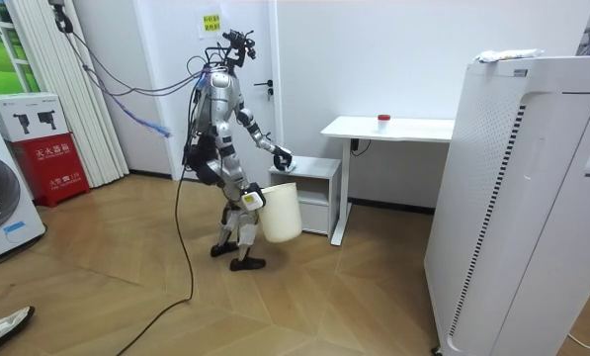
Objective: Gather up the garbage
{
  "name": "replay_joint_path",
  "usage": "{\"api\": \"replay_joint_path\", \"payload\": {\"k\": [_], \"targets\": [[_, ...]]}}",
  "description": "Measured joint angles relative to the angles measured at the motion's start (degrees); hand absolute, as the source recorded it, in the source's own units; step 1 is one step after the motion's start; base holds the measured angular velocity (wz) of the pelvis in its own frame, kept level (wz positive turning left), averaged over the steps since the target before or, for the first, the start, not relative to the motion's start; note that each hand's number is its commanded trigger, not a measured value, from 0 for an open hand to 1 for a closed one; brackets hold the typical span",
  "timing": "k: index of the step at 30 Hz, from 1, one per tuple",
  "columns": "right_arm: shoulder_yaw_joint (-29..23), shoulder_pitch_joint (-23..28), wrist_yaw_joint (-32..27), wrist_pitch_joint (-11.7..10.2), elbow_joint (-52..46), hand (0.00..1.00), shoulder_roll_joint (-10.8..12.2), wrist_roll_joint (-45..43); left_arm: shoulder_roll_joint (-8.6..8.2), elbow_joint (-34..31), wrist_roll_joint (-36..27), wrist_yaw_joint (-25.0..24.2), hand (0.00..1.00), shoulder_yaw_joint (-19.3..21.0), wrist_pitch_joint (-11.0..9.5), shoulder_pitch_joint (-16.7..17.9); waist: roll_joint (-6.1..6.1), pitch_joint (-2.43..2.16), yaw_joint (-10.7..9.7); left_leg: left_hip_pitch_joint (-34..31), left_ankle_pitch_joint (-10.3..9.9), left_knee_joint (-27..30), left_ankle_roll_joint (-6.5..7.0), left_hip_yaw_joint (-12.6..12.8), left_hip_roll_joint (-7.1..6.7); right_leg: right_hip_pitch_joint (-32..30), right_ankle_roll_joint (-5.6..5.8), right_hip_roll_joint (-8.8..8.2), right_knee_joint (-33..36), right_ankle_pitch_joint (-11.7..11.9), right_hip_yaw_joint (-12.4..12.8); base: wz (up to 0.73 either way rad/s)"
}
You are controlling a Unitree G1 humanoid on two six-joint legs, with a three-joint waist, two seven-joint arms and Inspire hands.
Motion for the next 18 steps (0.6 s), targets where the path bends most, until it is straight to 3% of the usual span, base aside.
{"api": "replay_joint_path", "payload": {"k": [2,5,7,12,14,17,18], "targets": [[0.00,-0.32,0.00,-0.16,0.32,1.00,0.09,-1.56,-1.47,-1.37,-0.59,-0.05,1.00,0.51,-1.55,0.23,-0.18,-0.07,0.03,0.60,0.49,-1.15,0.14,-0.08,-0.72,0.40,0.25,-0.60,-0.40,-0.02,-0.02,0.11],[0.01,-0.37,0.29,-0.19,0.38,1.00,0.27,-2.15,-3.37,-6.30,-4.65,-0.79,1.00,0.43,-4.56,2.46,-0.14,-0.08,1.04,1.64,0.82,-2.55,0.16,0.18,-0.70,1.55,0.59,-0.29,-2.20,0.47,-0.04,-0.04],[0.26,-0.13,0.43,-0.09,0.61,1.00,0.51,-2.72,-4.57,-9.95,-6.42,-1.79,1.00,-0.46,-6.75,6.16,-0.15,-0.11,1.59,3.45,1.13,-4.14,0.32,1.05,-0.62,3.13,0.85,-0.15,-3.54,0.70,0.17,-0.06],[0.37,-0.33,1.26,-1.42,2.39,1.00,1.63,-4.76,-6.95,-12.42,-7.81,-5.03,1.00,-2.73,-8.30,10.67,-0.30,-0.27,3.10,5.25,1.91,-6.59,0.62,1.65,-1.46,4.36,1.31,-0.78,-4.81,0.96,0.26,0.02],[0.43,-0.36,2.00,-1.57,2.39,1.00,1.82,-5.43,-7.63,-15.30,-10.27,-6.78,1.00,-4.12,-8.70,12.61,-0.33,-0.55,3.26,5.30,2.37,-7.29,0.80,1.78,-1.86,4.34,1.51,-1.16,-4.97,1.00,0.29,0.08],[0.44,-0.19,2.67,-1.69,4.13,1.00,1.95,-7.19,-8.82,-18.55,-12.57,-10.79,1.00,-6.31,-10.08,14.31,-0.45,-1.99,4.64,5.87,2.84,-8.31,1.01,1.84,-2.08,5.01,1.84,-1.24,-5.96,1.34,0.19,0.05],[0.48,-0.14,2.67,-1.65,4.46,1.00,2.06,-7.21,-8.92,-18.96,-12.93,-11.60,1.00,-7.14,-10.25,14.76,-0.52,-2.28,4.63,6.24,3.04,-8.74,1.00,1.84,-2.34,5.27,1.87,-1.41,-6.12,1.35,0.20,0.08]]}}
